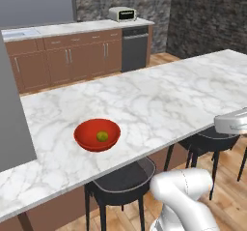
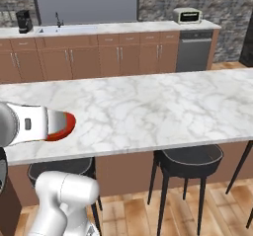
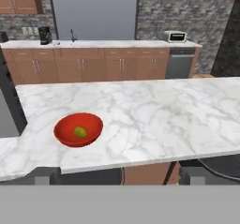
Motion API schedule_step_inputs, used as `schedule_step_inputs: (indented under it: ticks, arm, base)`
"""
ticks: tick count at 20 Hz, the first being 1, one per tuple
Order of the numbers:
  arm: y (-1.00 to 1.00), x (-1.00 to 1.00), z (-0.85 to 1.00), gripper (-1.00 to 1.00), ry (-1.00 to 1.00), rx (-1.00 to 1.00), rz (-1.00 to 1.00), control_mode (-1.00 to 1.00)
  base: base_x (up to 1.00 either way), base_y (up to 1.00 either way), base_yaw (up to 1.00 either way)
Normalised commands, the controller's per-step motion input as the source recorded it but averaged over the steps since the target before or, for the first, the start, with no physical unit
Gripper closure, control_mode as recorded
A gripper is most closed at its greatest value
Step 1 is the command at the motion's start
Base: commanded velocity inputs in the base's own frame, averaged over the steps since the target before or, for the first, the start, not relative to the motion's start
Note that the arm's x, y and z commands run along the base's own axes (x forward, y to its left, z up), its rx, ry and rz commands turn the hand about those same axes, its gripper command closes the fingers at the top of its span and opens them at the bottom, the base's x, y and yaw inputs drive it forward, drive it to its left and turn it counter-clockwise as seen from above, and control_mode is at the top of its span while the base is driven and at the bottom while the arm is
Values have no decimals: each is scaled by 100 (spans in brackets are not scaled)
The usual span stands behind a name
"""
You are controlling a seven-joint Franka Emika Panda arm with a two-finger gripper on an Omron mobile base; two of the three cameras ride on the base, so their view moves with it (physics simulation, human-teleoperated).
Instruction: Retrieve the orange and mango from the fridge and place them into the bowl on the dining table.
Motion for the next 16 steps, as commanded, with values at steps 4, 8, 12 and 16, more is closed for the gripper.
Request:
schedule_step_inputs:
  ticks: [4, 8, 12, 16]
  arm:
    - [0, 0, 0, -100, 0, 0, 0, 100]
    - [0, 0, 0, -100, 0, 0, 0, 100]
    - [0, 0, 0, -100, 0, 0, 0, 100]
    - [0, 0, 0, -100, 0, 0, 0, 100]
  base:
    - [-72, 0, 5]
    - [-53, 3, 14]
    - [-43, 32, 26]
    - [-32, 61, 27]
